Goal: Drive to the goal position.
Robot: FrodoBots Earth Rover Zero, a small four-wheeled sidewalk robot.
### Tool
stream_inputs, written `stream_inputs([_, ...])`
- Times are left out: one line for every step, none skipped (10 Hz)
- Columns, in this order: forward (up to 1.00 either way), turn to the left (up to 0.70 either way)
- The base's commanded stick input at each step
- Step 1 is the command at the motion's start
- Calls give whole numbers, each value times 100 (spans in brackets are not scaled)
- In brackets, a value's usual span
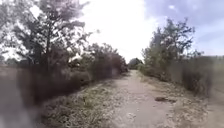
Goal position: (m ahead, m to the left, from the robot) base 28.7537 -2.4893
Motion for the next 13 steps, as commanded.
stream_inputs([100, 0])
stream_inputs([100, 0])
stream_inputs([100, 0])
stream_inputs([100, 0])
stream_inputs([100, 0])
stream_inputs([100, 0])
stream_inputs([100, -13])
stream_inputs([100, -40])
stream_inputs([100, -40])
stream_inputs([100, -40])
stream_inputs([100, -40])
stream_inputs([100, -40])
stream_inputs([100, -40])
